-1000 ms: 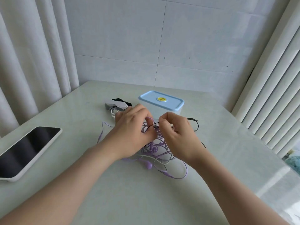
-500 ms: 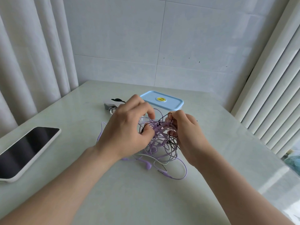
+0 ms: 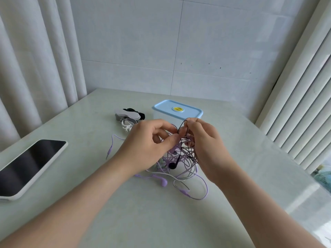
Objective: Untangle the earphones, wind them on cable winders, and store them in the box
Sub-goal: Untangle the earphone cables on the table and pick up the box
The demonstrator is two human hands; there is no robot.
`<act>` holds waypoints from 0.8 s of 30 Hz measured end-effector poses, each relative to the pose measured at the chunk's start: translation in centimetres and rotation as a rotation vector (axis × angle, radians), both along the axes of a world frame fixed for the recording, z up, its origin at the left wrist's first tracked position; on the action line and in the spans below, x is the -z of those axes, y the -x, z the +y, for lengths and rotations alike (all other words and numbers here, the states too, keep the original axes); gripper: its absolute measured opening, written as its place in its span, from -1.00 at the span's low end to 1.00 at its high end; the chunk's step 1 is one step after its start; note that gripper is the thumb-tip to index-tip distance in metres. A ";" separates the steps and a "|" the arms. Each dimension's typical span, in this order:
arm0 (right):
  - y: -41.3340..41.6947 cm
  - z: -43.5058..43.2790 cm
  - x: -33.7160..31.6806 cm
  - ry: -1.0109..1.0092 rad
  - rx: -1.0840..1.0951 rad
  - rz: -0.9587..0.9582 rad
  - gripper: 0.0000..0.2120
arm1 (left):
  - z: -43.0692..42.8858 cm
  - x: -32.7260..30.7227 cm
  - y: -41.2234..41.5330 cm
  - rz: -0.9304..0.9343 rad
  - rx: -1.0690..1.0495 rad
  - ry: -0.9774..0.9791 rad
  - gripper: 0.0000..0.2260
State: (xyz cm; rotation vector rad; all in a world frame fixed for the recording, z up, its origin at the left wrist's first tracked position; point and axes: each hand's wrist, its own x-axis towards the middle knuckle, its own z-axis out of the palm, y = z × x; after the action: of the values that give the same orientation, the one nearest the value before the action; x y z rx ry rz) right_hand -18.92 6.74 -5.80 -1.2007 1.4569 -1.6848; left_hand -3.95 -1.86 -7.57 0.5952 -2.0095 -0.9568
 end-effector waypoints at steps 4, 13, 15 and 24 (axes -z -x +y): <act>0.1 -0.1 0.1 0.046 0.035 0.093 -0.79 | 0.3 -0.2 0.0 -0.009 -0.017 0.035 -0.93; -0.6 0.3 0.2 0.125 -0.023 0.262 -0.85 | 0.6 -0.4 0.1 0.033 0.009 -0.044 -0.91; -0.2 0.3 0.3 0.141 0.000 0.270 -0.97 | 0.2 -0.6 0.0 0.087 0.033 -0.130 -0.93; -0.1 0.8 -0.1 0.108 0.135 0.523 -0.74 | -0.6 -1.2 -0.6 0.116 0.009 -0.277 -0.89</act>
State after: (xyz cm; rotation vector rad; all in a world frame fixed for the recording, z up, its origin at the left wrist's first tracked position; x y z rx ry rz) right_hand -18.82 7.55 -5.74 -1.7304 1.8005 -1.6236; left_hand -3.30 -2.46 -6.40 0.6640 -1.7920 -1.2581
